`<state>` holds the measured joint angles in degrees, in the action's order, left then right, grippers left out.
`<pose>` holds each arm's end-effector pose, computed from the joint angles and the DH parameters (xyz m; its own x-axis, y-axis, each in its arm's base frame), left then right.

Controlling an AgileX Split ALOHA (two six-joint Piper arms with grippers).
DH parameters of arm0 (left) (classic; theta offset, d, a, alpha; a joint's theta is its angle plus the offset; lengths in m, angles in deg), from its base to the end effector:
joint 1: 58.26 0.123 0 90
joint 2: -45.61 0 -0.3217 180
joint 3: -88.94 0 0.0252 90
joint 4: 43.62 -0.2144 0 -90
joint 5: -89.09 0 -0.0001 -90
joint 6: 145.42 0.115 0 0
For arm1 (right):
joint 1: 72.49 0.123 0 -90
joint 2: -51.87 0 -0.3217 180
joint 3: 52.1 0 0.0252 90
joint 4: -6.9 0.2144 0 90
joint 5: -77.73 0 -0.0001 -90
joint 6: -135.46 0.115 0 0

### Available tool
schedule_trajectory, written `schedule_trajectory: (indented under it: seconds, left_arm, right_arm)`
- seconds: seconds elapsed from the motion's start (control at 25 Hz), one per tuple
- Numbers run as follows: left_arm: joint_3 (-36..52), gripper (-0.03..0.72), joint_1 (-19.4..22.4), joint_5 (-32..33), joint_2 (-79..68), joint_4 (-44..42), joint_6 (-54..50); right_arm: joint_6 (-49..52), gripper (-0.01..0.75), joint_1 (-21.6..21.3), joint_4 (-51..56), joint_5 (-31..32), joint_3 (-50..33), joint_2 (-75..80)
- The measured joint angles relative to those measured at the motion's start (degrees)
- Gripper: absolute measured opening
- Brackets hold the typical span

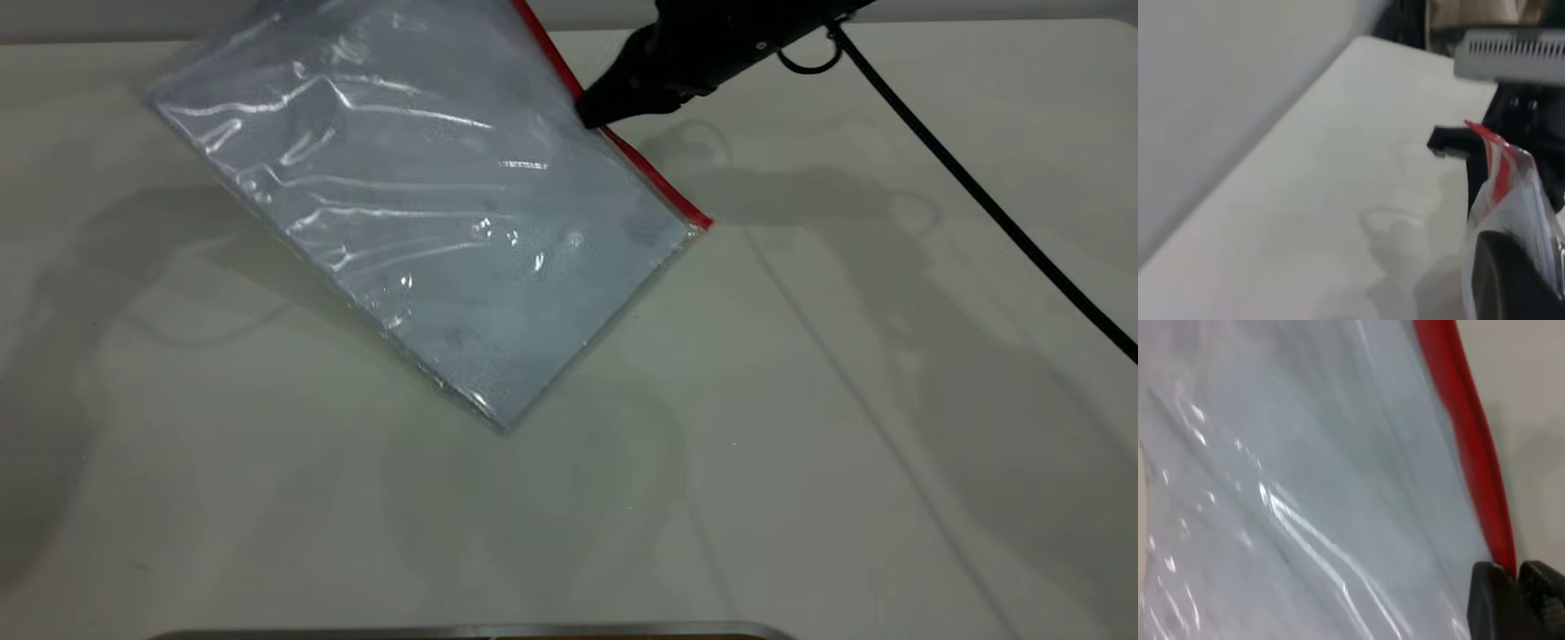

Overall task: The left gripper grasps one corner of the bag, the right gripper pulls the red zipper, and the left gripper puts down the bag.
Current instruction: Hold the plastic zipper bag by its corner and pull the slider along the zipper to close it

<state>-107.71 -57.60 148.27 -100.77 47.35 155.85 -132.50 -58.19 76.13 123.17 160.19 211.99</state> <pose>0.4963 -0.0931 0.1471 -0.2092 0.2490 -0.9456 0.8863 0.4569 -0.0757 0.4977 0.2060 0.0484 -0.4983 -0.4686 -0.7295 -0.8381 0.4760 0.2666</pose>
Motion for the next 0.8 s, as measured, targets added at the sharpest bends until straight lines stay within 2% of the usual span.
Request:
schedule_trajectory:
  seconds: [0.4,0.8]
  left_arm:
    - [0.00,0.051,0.56,0.97,0.50,2.14,0.00]
    - [-0.10,0.051,0.74,1.53,0.70,2.50,0.00]
  right_arm:
    - [5.05,0.076,-5.09,-9.35,1.42,-0.21,1.95]
    - [6.05,0.078,-5.61,-13.34,3.07,-0.35,1.95]
